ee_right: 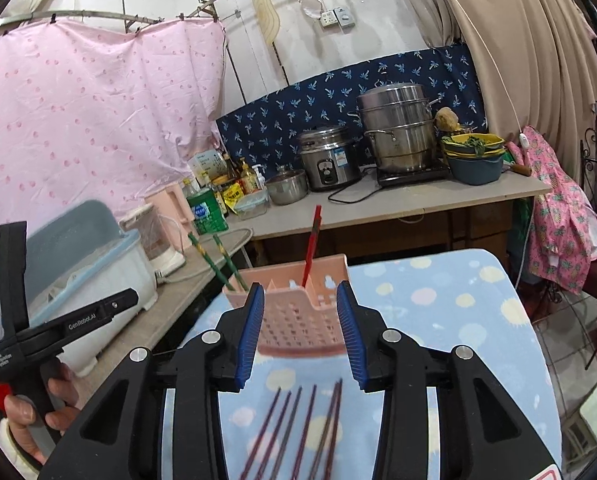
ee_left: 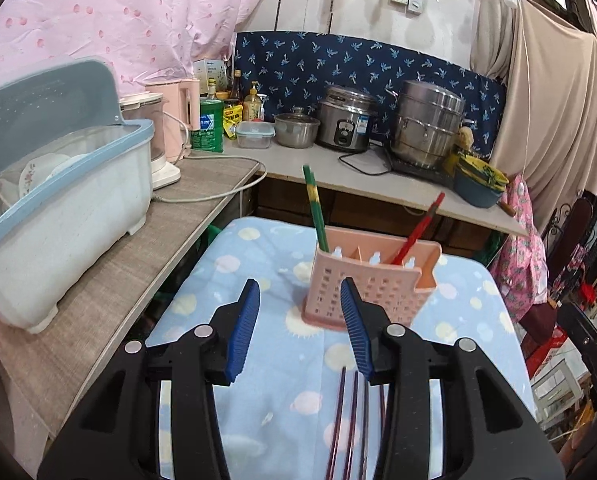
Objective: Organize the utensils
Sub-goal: 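Drop both chopsticks into the caddy by opening both grippers, then withdraw both grippers back over the remaining dark red chopsticks, then grasp a dark red chopstick with the right gripper while the left gripper grasps another, then lift both held chopsticks and carry them up over the pink caddy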
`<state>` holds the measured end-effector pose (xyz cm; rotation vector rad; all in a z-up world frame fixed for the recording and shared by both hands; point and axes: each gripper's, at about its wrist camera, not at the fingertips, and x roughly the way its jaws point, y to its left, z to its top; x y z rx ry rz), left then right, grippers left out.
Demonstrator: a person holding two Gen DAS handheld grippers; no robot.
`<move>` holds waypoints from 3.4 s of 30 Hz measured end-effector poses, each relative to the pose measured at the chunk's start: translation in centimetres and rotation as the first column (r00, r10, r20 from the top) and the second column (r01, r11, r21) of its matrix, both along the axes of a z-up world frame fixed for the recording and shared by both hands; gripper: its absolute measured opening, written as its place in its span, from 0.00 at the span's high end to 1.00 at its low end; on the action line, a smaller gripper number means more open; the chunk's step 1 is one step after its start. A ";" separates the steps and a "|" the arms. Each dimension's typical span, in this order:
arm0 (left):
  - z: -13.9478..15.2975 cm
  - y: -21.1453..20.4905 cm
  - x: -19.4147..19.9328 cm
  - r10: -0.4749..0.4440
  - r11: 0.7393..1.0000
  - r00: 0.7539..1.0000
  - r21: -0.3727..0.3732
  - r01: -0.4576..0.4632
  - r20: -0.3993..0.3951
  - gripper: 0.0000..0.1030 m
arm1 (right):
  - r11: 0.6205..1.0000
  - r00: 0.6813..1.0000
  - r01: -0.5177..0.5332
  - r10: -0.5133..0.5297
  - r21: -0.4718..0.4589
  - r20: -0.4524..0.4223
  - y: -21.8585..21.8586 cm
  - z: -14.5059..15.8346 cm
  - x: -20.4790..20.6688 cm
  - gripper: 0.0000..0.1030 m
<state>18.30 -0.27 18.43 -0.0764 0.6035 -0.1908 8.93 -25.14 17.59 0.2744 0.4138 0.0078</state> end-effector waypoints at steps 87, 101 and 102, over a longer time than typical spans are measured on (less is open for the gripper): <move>-20.1 -0.7 -11.0 -0.061 0.986 0.945 0.129 0.108 -0.320 0.91 | 0.997 0.900 -0.012 -0.025 -0.081 -0.435 4.6 -19.6 -6.1 0.93; -18.0 2.0 -11.3 -0.029 0.995 0.944 0.082 0.060 -0.330 0.93 | 0.999 0.917 0.023 -0.039 -0.045 -0.397 3.5 -17.8 -8.3 0.93; -17.7 2.2 -11.3 -0.027 0.995 0.945 0.078 0.056 -0.326 0.93 | 0.999 0.921 0.029 -0.042 -0.040 -0.388 3.2 -17.4 -8.5 0.93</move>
